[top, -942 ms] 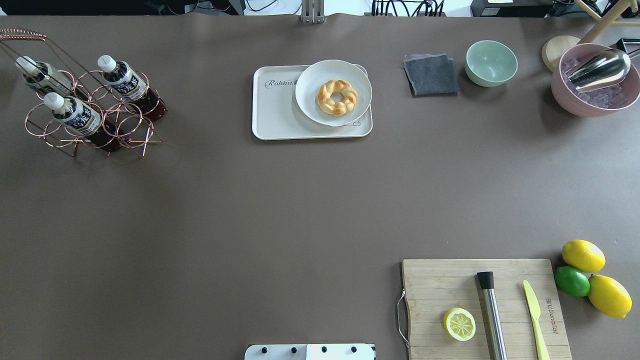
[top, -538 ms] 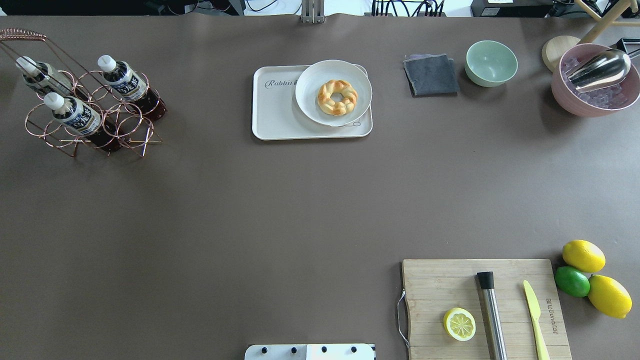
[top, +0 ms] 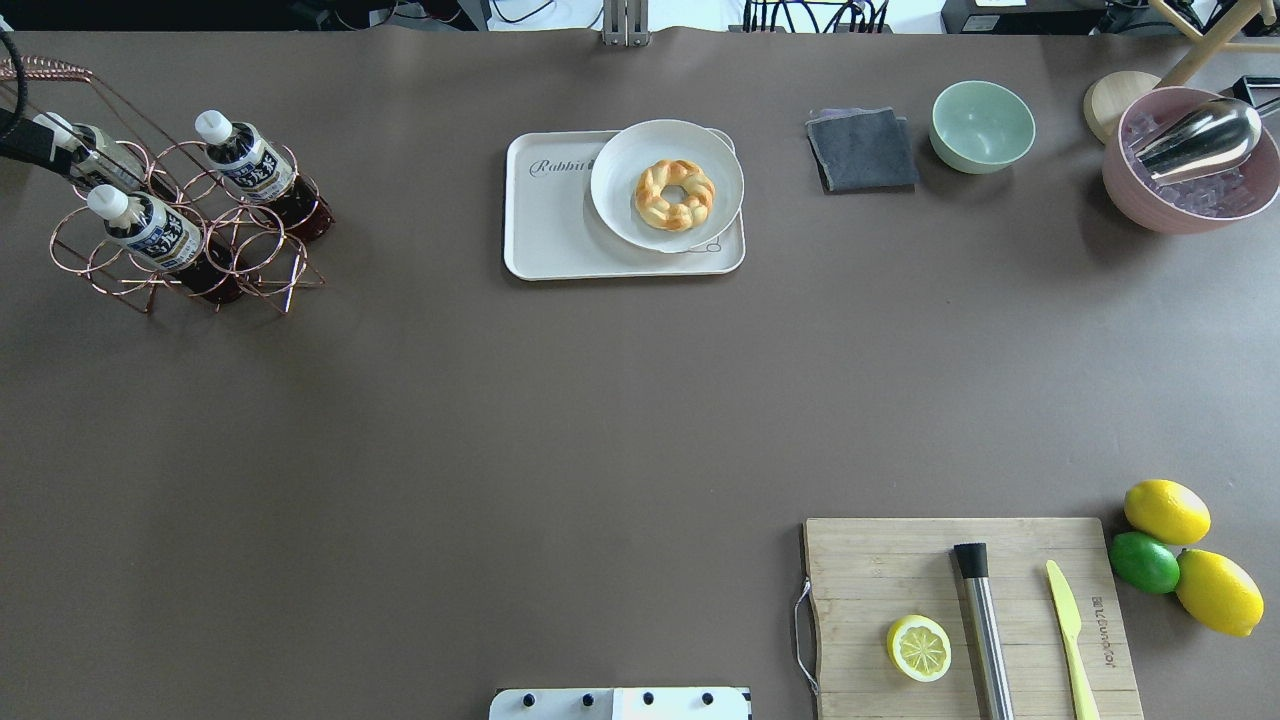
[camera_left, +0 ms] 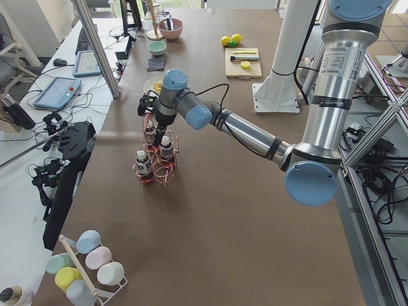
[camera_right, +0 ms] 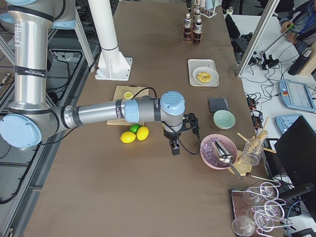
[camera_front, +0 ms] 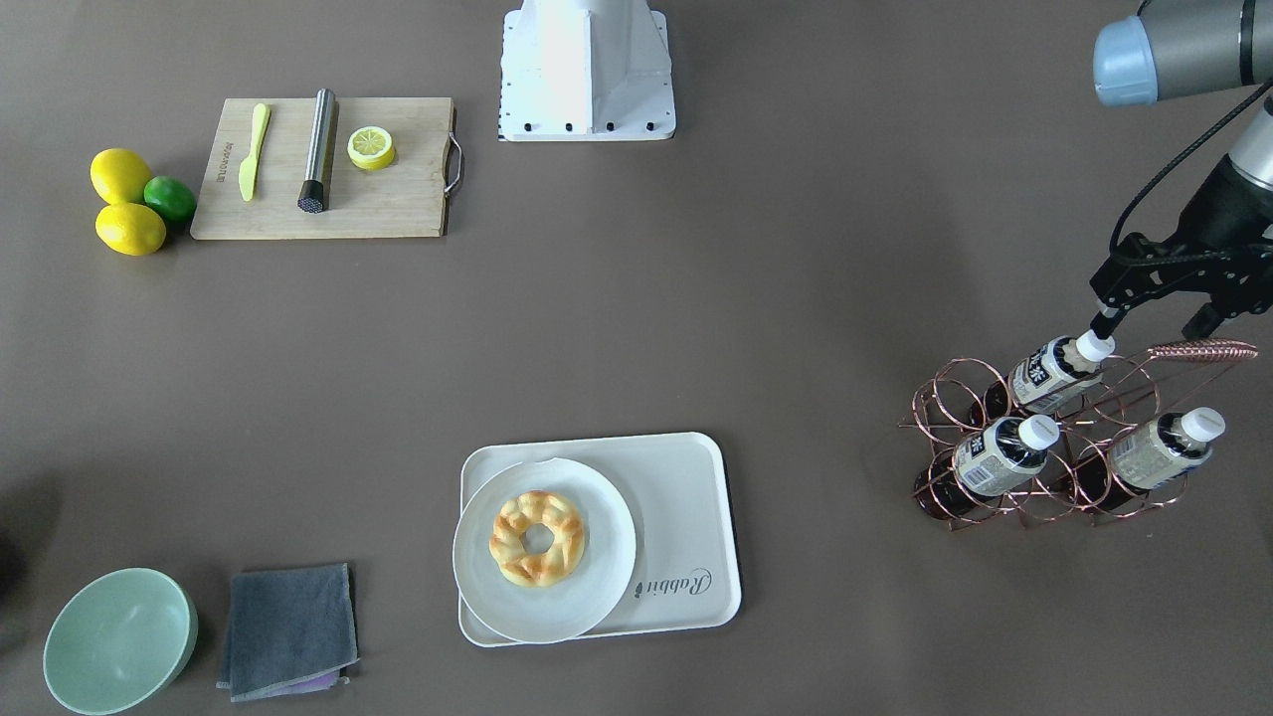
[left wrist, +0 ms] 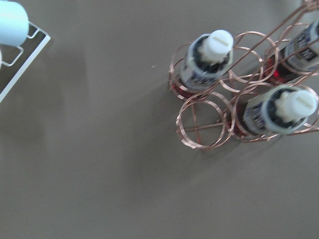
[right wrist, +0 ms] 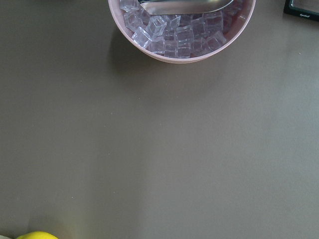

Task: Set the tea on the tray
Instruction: 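Lower the left gripper onto the nearest tea bottle in the copper rack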

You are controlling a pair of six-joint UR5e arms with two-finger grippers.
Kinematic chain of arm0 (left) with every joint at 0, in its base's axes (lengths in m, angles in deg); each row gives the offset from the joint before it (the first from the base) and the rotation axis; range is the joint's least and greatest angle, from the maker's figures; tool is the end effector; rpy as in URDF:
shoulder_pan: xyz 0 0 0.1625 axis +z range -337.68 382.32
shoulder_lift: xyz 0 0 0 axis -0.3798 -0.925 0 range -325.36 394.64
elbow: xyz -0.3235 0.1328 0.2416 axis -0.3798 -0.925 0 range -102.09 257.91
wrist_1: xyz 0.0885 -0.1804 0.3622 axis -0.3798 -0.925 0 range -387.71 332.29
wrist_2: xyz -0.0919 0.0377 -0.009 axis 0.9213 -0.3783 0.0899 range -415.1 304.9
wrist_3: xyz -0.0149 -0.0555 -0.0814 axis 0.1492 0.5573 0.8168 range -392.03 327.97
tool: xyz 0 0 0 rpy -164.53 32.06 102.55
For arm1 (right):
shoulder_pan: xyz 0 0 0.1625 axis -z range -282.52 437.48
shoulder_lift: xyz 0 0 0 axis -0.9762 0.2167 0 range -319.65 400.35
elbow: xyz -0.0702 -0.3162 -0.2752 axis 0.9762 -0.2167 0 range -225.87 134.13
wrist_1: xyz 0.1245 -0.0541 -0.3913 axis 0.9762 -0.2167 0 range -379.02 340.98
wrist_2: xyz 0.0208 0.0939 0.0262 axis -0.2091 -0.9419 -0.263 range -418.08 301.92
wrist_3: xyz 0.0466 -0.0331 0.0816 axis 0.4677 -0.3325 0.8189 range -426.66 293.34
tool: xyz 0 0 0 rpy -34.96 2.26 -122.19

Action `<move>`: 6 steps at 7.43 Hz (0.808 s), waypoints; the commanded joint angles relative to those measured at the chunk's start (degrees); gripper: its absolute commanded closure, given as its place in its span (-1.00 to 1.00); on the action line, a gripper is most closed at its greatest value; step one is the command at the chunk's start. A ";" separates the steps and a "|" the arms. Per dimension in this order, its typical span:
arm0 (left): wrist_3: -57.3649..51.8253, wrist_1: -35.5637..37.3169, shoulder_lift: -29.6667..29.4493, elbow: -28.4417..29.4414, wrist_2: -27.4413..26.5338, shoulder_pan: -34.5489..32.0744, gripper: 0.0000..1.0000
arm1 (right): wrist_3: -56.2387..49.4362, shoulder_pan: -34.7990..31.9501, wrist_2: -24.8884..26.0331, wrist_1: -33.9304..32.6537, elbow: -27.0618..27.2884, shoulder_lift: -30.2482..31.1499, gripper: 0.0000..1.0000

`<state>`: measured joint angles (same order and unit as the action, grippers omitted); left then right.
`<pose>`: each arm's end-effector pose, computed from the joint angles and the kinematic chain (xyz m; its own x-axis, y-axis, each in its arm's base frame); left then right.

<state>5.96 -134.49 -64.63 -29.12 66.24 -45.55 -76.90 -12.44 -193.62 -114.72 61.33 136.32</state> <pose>0.1321 -0.5412 0.4023 0.6875 0.0965 -0.7198 0.1878 0.9338 0.3046 0.0615 -0.4465 0.5687 0.6890 -0.2457 0.6818 0.1259 0.9671 0.2212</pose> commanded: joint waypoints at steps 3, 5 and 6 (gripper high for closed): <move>5.78 -3.96 -0.40 2.62 -3.82 5.30 -0.68 | 0.13 0.01 -0.08 0.07 -0.32 0.09 -0.99; 5.26 -3.96 -0.22 2.54 -3.74 5.30 -0.45 | 0.31 0.01 -0.17 -0.02 -0.06 0.09 -0.99; 5.08 -3.96 0.04 2.45 -3.65 5.21 -0.45 | 0.31 0.01 -0.26 -0.02 -0.06 0.09 -0.99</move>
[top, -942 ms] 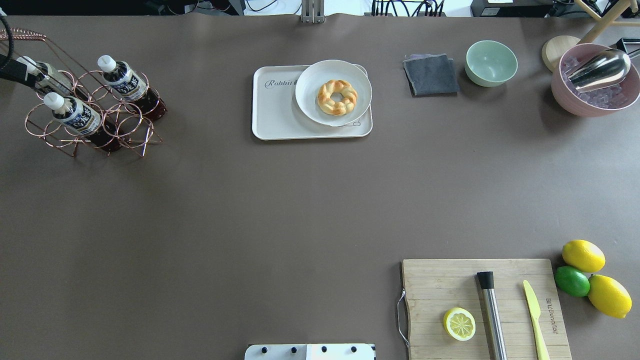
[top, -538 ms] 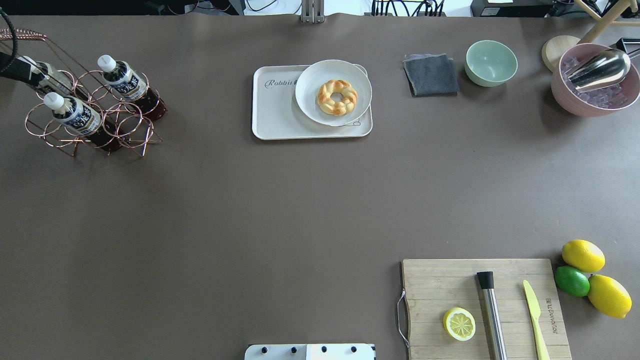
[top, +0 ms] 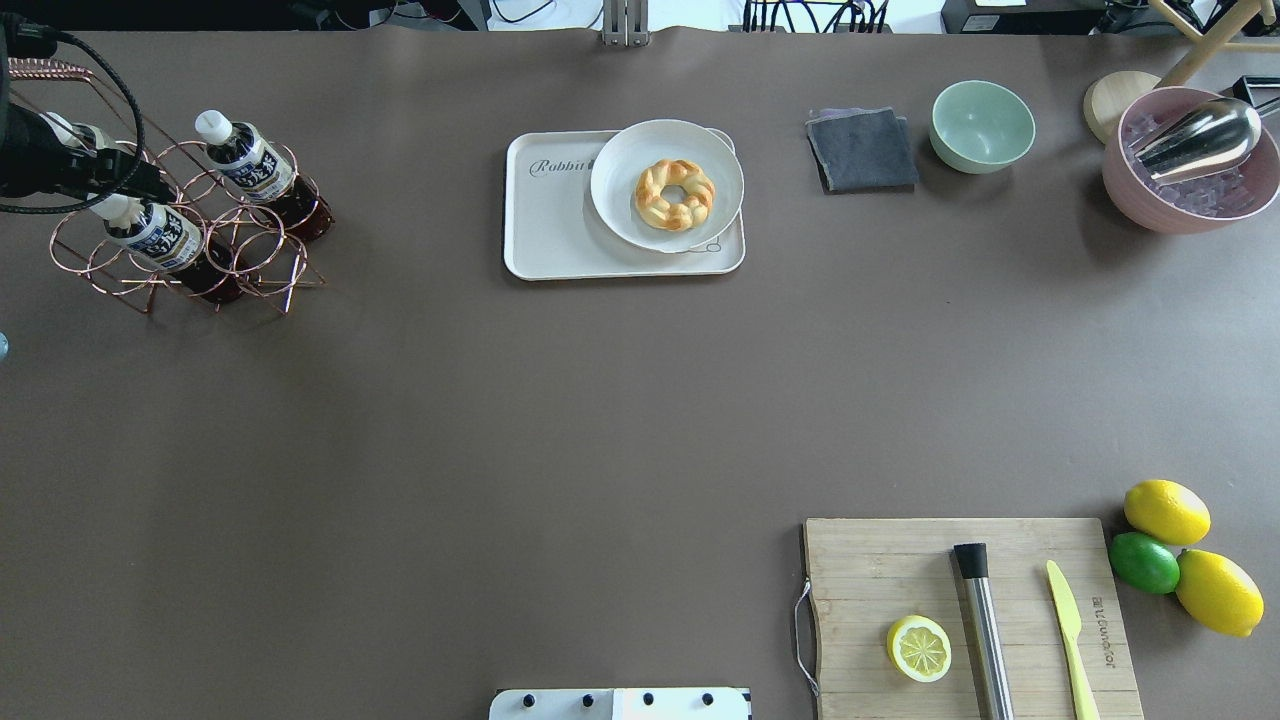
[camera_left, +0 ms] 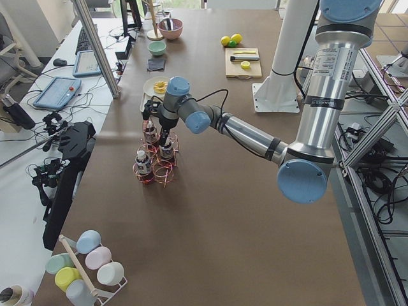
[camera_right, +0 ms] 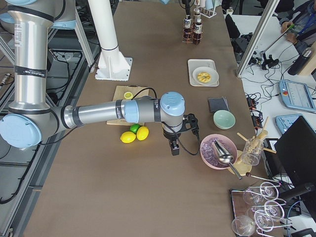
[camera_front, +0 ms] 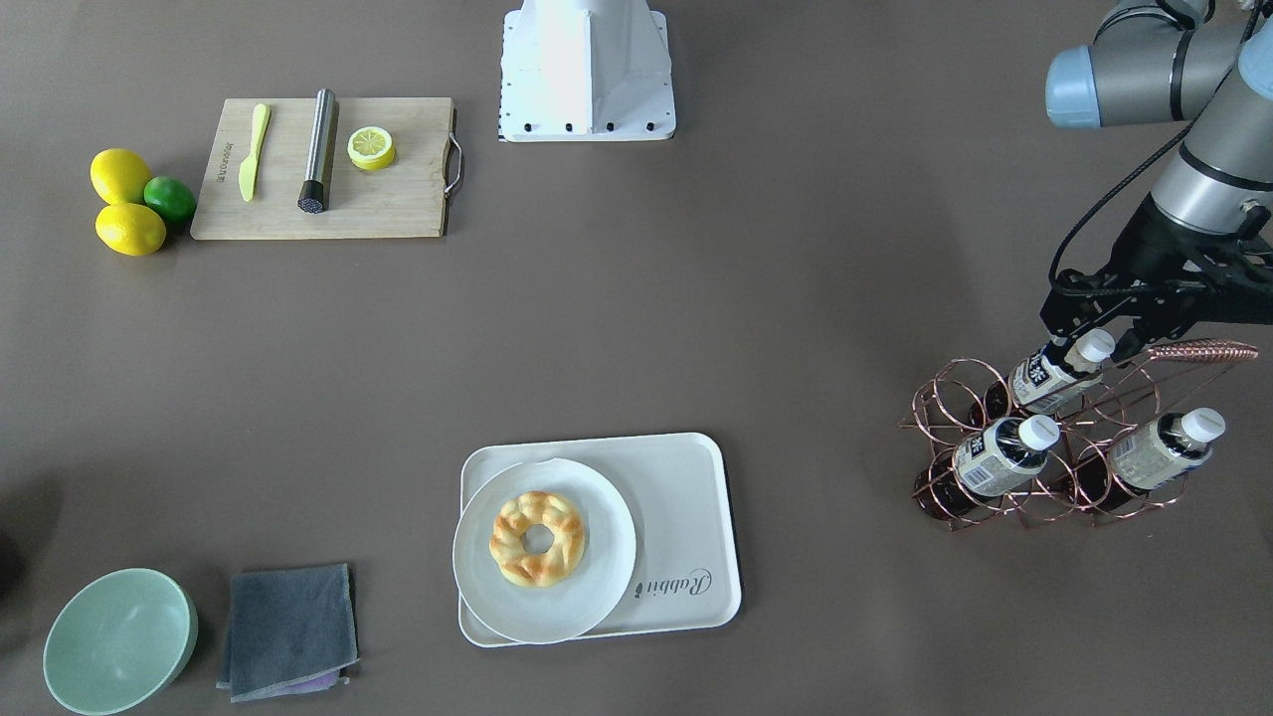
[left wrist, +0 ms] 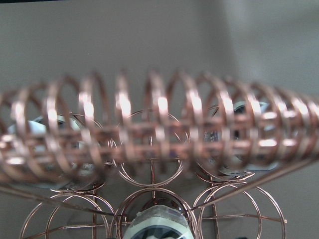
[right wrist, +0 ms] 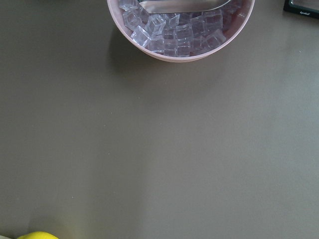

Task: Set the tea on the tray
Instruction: 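Lower the left gripper onto the nearest tea bottle in the copper rack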

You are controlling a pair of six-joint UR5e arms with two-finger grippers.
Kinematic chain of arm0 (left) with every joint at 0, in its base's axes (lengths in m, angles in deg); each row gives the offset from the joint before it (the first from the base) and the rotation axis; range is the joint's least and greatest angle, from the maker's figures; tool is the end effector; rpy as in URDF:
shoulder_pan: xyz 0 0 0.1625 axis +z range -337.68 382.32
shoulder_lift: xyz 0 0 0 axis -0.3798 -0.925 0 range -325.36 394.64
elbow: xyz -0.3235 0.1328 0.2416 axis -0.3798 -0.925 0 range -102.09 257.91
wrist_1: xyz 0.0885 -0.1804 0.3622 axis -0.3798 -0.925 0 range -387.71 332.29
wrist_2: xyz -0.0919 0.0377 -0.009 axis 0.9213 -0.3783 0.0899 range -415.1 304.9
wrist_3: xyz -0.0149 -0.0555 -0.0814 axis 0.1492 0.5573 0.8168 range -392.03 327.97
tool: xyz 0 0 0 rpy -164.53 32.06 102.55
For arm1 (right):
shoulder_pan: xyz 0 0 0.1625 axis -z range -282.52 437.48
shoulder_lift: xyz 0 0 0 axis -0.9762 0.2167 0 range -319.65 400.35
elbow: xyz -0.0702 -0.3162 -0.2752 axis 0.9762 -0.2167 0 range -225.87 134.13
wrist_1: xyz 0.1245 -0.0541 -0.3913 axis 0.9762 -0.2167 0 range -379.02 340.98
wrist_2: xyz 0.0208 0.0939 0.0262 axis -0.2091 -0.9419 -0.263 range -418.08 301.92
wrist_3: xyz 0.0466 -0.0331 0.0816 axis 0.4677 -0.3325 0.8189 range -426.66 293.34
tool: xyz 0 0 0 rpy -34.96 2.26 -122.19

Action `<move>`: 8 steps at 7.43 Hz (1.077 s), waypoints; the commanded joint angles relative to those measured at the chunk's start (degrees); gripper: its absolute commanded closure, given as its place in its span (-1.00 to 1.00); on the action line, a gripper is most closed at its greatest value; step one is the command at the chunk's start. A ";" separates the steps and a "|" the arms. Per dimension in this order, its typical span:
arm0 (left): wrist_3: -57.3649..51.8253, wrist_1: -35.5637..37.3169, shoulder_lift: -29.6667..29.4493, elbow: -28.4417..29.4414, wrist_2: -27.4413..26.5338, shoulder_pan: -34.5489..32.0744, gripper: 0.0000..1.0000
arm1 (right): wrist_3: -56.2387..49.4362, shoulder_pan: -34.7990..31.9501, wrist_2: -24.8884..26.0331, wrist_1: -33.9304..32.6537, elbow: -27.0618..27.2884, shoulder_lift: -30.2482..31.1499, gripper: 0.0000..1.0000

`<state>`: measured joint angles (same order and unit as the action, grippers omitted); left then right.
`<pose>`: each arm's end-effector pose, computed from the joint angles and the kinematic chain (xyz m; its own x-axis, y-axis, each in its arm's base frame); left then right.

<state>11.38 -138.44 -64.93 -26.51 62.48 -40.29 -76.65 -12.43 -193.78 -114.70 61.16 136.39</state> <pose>0.1811 -0.5391 0.4147 0.6875 0.0728 -0.7225 0.2004 0.9373 0.2852 0.0613 -0.4461 0.5705 0.6876 -0.2391 0.6856 0.1227 0.9689 0.2149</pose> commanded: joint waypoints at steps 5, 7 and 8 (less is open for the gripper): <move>-1.31 -0.01 1.40 -0.70 0.55 -0.57 -0.20 | 0.06 0.00 -0.09 -0.04 0.11 0.38 -0.99; -0.43 0.26 1.22 -1.83 0.47 -0.49 0.99 | 0.15 0.00 -0.09 -0.04 -0.07 0.46 -0.99; -0.51 0.60 1.13 -2.10 0.55 -0.49 1.00 | 0.15 0.00 -0.09 -0.04 -0.07 0.46 -0.99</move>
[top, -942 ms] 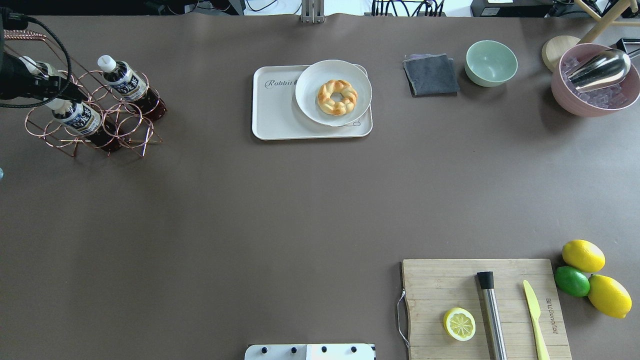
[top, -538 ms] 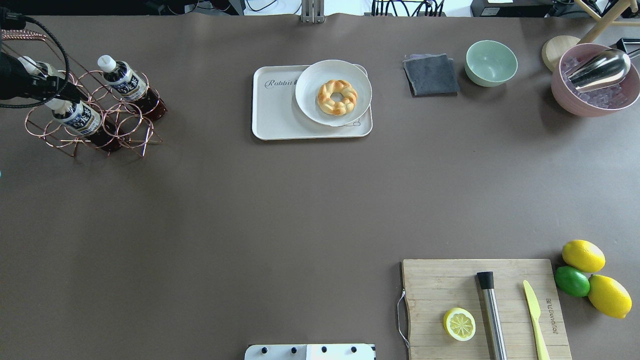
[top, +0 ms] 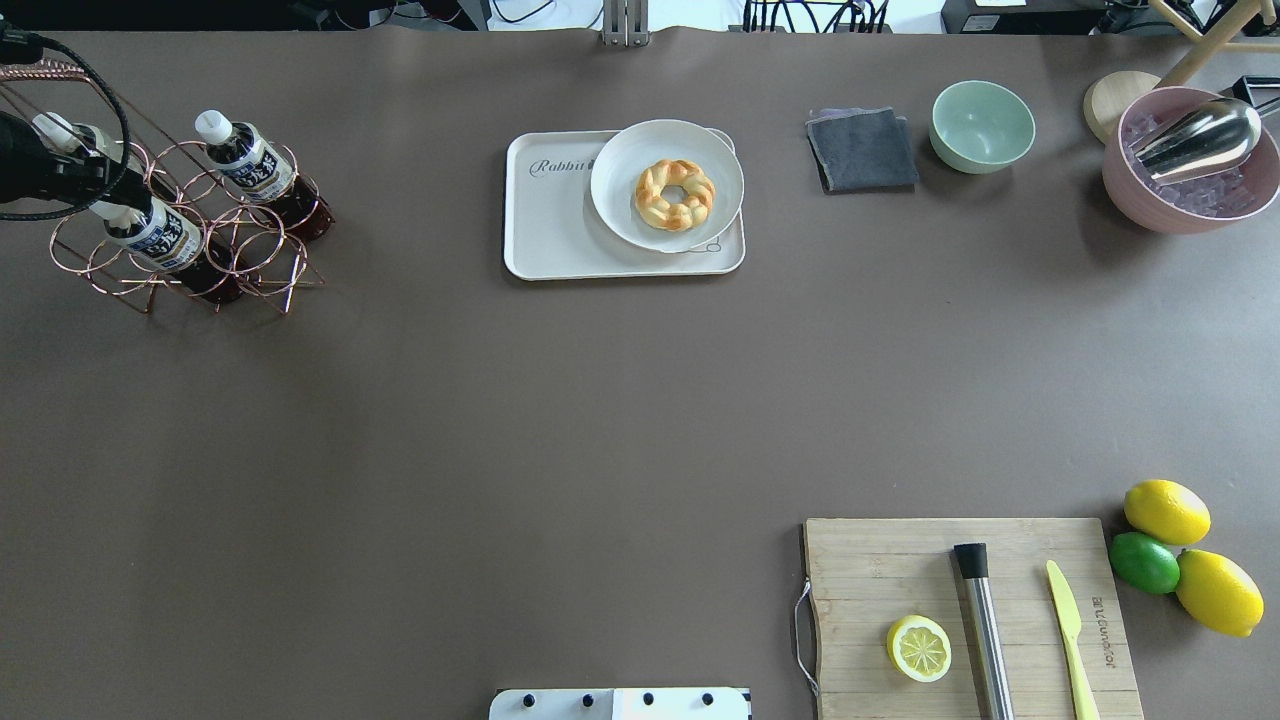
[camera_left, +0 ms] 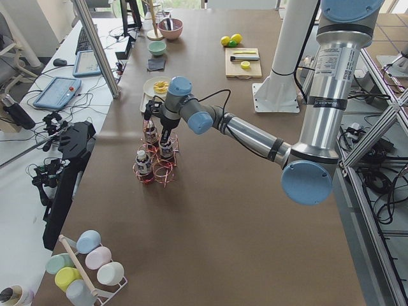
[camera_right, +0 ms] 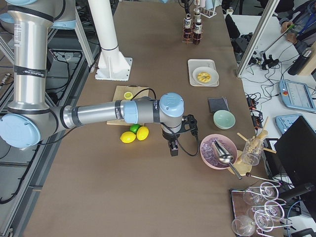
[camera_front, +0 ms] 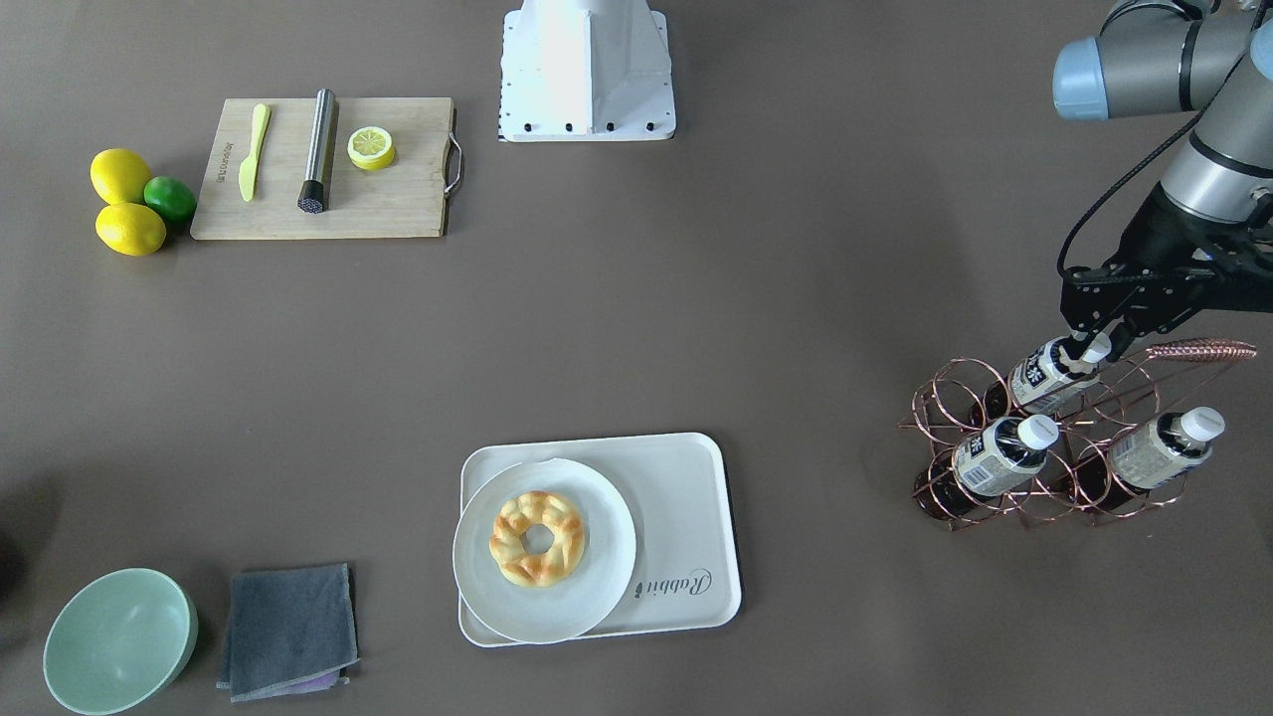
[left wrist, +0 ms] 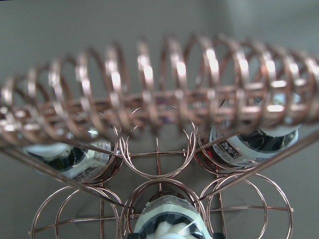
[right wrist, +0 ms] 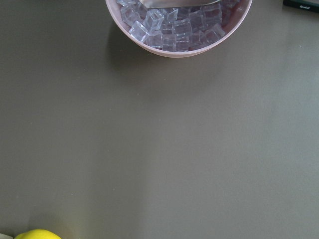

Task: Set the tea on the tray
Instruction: 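Close the left gripper on the bottle cap and lift it out of the rack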

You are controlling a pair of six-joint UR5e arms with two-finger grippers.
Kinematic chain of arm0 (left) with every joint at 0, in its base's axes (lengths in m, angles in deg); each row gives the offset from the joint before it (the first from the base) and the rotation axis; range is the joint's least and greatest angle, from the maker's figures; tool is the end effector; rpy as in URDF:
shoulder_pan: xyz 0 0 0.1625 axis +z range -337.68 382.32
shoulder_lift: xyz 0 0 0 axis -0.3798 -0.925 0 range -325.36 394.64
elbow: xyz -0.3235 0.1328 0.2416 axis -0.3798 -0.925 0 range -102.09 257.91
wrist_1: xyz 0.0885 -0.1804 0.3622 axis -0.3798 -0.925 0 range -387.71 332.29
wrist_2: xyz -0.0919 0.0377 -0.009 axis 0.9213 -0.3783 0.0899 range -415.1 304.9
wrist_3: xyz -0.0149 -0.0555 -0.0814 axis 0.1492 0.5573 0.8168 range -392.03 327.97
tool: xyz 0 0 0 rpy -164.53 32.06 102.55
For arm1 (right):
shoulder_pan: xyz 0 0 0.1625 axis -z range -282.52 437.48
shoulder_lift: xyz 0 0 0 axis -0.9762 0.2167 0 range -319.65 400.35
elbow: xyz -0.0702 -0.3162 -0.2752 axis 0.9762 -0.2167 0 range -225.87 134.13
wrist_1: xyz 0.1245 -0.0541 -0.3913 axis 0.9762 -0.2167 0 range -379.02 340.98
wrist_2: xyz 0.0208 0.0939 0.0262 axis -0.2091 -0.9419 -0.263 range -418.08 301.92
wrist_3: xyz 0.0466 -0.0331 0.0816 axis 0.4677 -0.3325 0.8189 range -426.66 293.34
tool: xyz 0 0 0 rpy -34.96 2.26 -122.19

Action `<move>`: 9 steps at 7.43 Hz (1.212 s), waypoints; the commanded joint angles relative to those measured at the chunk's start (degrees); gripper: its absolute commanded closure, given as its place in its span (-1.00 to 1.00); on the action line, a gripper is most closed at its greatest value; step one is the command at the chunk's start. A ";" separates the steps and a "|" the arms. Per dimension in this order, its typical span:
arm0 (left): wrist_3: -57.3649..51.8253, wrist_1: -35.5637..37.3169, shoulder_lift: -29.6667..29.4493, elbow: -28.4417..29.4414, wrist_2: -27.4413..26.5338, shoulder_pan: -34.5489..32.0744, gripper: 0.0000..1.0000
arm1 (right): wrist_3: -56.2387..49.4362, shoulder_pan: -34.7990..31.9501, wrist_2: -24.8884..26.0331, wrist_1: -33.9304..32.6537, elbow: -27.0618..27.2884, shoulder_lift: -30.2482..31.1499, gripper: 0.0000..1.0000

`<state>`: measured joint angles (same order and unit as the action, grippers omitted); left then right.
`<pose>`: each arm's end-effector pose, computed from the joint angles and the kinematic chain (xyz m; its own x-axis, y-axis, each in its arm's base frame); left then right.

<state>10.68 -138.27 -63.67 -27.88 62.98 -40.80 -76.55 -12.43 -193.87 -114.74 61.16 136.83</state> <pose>0.1726 -0.5316 0.4154 0.6865 0.0797 -0.7228 0.1961 0.9369 0.2895 0.0611 -0.4429 0.5738 0.6867 -0.2318 0.6890 0.1213 0.9711 0.2058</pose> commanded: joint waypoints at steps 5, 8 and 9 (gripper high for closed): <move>-9.54 10.51 -1.01 -7.13 5.85 -9.71 1.00 | 0.04 0.00 0.00 0.00 0.02 -0.15 -0.99; -13.88 16.23 -0.91 -10.91 11.09 -16.04 1.00 | 0.04 0.00 -0.79 0.00 -0.06 -0.23 -0.99; -13.45 22.69 -2.66 -14.49 11.21 -15.97 1.00 | 0.04 0.09 -0.79 0.00 0.02 -0.24 -0.99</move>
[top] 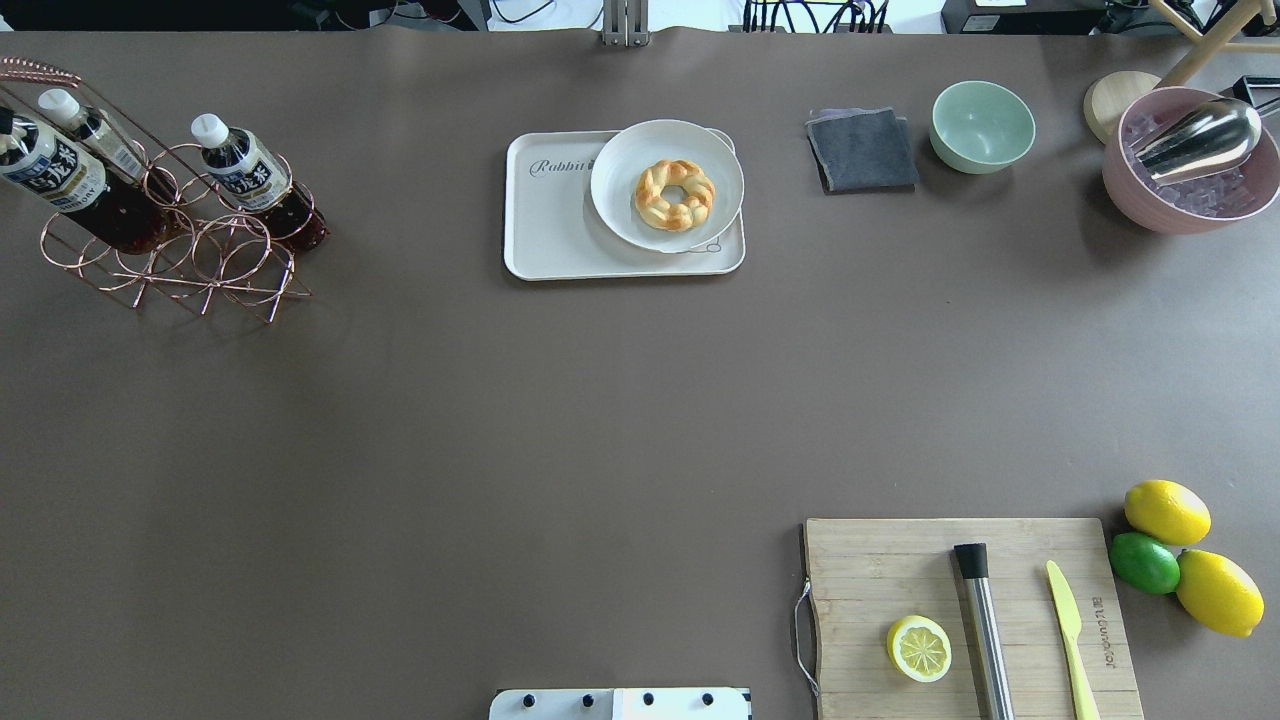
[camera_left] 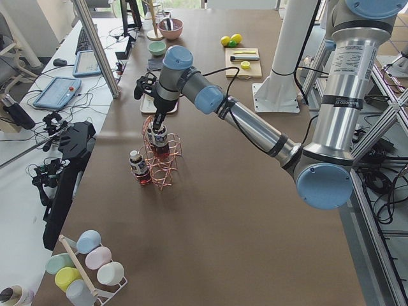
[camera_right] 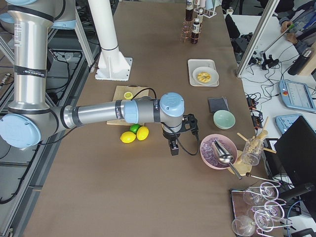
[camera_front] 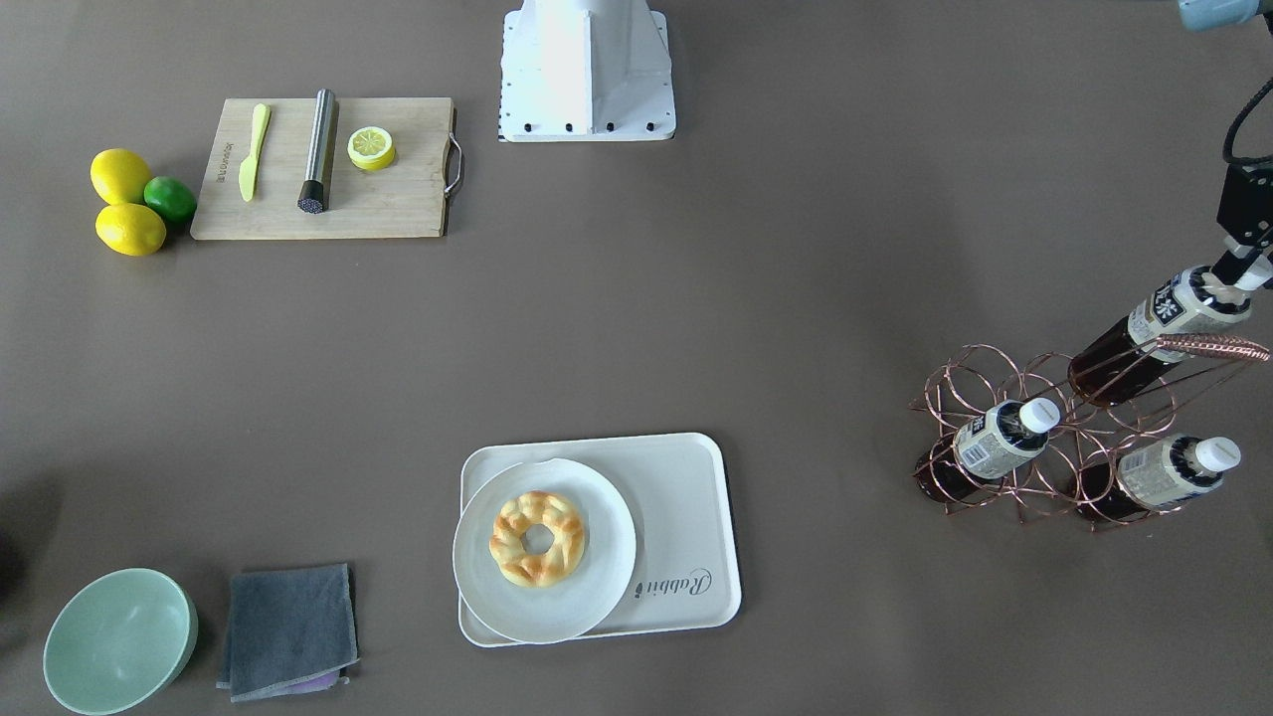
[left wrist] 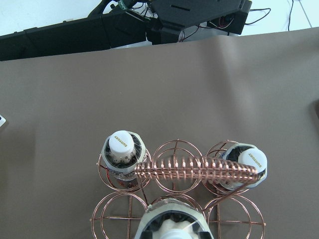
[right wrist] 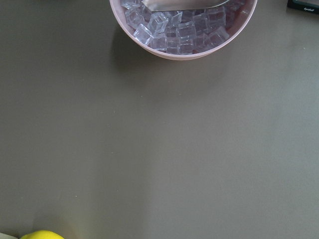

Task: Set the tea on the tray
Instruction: 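Close the left gripper on the bottle cap and lift it out of the rack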

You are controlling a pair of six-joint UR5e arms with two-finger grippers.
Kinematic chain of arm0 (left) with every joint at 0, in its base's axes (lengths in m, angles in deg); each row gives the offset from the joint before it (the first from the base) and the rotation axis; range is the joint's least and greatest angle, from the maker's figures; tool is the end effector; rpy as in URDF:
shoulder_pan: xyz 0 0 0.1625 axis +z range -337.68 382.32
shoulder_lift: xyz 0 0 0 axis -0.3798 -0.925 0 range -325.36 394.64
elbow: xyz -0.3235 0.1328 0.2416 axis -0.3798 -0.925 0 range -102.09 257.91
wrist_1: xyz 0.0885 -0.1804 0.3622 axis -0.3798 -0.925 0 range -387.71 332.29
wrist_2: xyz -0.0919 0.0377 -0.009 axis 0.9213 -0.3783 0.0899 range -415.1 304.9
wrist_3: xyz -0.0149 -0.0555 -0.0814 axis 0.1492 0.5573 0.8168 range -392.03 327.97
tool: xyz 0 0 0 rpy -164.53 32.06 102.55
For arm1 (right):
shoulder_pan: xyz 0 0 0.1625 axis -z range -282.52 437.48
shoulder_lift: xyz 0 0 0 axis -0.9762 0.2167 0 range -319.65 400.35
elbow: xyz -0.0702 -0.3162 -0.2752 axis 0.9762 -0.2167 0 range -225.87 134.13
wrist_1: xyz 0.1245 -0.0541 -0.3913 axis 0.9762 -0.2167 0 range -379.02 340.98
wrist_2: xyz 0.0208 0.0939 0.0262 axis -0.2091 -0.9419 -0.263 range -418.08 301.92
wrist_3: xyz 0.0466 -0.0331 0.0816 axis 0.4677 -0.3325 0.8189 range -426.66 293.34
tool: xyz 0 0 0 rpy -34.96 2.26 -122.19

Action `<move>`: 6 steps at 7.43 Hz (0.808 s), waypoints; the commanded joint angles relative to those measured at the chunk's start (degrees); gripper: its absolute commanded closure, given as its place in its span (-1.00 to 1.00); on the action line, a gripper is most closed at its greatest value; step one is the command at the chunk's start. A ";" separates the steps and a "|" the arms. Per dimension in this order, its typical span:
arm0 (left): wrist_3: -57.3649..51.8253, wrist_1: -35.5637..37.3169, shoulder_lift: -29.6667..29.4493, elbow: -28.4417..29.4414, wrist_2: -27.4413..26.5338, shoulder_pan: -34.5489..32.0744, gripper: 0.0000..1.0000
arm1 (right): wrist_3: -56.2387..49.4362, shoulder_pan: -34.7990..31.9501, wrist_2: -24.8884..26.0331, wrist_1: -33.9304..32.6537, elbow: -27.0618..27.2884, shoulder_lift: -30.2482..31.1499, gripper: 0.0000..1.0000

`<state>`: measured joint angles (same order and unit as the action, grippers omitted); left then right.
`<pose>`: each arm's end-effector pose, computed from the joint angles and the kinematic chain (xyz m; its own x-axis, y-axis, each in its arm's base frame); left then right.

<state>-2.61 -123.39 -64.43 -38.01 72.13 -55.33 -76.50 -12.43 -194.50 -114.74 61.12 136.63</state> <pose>0.0389 -0.5194 0.3525 0.6838 0.1199 -0.7198 0.1994 0.9182 0.3424 0.0604 -0.4443 0.5718 0.6790 -0.2335 0.6960 0.1193 0.9706 0.2092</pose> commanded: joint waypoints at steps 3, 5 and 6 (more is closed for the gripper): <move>5.96 13.77 -2.88 -11.76 1.72 1.61 1.00 | 0.00 0.26 -1.48 0.00 0.06 -0.04 -0.99; 16.93 13.86 -6.90 -14.06 -0.21 8.80 1.00 | 0.00 0.35 -2.09 0.09 0.06 -0.04 -0.99; 21.77 14.99 -9.28 -13.98 -1.96 12.93 1.00 | 0.00 0.44 -2.10 0.09 0.06 -0.13 -0.99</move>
<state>10.88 -109.59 -69.88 -51.35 72.57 -48.73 -76.50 -12.11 -196.40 -114.69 61.18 136.59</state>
